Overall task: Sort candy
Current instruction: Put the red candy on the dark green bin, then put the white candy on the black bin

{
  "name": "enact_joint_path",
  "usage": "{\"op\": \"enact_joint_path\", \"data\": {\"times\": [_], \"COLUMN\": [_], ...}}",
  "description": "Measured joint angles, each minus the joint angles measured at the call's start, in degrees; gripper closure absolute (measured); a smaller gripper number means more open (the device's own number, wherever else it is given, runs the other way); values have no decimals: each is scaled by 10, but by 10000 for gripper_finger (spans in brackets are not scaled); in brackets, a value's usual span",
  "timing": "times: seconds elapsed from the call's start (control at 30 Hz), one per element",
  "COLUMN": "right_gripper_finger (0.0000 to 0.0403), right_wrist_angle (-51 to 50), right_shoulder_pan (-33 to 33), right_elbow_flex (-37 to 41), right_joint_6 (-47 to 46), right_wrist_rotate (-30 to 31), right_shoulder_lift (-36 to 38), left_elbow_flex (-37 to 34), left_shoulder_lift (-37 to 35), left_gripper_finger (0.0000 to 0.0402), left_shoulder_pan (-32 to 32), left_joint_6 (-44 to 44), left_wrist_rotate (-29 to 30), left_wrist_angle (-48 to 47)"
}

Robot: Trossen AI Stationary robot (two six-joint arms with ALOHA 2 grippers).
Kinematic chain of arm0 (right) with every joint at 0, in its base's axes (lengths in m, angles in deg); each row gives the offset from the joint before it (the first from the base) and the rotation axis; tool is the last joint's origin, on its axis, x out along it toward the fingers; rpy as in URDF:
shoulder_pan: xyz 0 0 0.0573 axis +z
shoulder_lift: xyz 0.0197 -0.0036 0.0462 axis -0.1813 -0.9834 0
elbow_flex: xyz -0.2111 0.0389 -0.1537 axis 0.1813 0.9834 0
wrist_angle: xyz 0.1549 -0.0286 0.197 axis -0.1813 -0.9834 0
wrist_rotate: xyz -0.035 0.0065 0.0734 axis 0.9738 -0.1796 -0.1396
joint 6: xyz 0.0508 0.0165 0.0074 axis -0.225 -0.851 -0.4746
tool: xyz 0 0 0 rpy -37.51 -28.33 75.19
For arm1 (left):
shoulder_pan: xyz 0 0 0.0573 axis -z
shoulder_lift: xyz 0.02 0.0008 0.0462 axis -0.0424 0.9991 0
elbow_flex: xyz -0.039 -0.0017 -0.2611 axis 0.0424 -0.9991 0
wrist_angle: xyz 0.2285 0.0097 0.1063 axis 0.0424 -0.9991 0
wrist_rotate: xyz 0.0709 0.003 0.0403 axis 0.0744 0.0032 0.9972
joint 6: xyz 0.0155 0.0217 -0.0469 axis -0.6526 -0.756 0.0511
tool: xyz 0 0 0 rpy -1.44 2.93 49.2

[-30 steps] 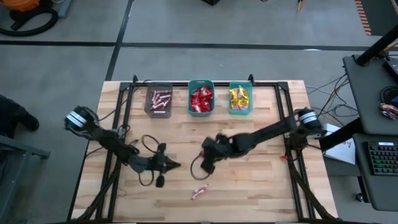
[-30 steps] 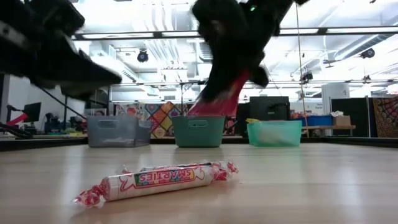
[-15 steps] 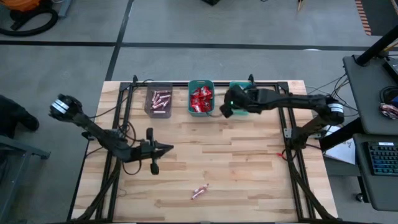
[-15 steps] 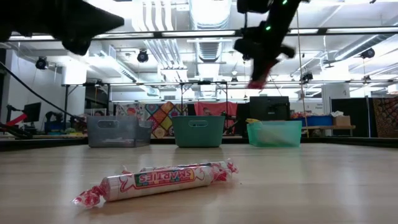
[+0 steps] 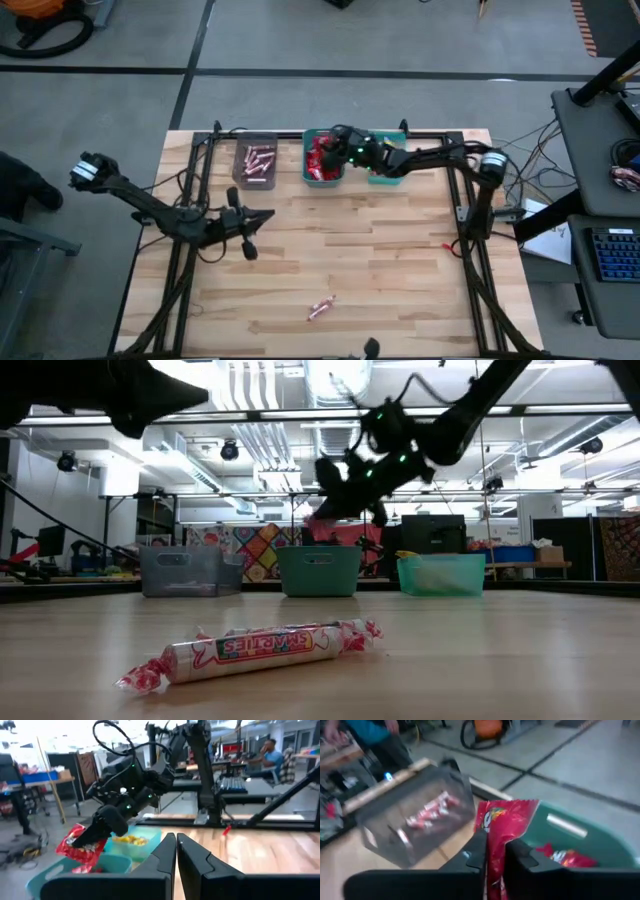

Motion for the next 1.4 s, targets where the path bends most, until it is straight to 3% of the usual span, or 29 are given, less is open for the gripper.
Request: {"op": "enact_joint_path", "data": {"times": [0.17, 0.3, 0.57, 0.73, 0.9, 1.1, 1.4], "right_gripper_finger": [308, 255, 208, 218, 232, 240, 210], "right_wrist_angle": [-62, -140, -368, -402, -387, -385, -399], "right_shoulder_pan": [-1, -6, 26, 112, 242, 388, 509], "right_elbow_flex": [-55, -92, -133, -104, -65, -20, 15], "right_joint_6": [-11, -4, 30, 43, 52, -13, -121], "right_wrist_rotate": [1, 0, -22, -22, 42, 137, 141], "right_shoulder_lift": [-60, -67, 37, 116, 175, 192, 193], "left_elbow_flex": [0, 0, 0, 21, 92, 193, 292], "left_shoulder_lift": [7, 27, 107, 194, 286, 376, 453], "left_gripper_finger": [401, 401, 401, 401, 401, 402, 378], "left_shoulder_pan": [-2, -3, 2, 12, 32, 62, 105], "left_joint_6": [47, 88, 245, 352, 361, 369, 386], "left_wrist_rotate": [0, -1, -38, -46, -58, -65, -96], "left_wrist_angle": [-44, -47, -51, -48, -46, -104, -189]}}
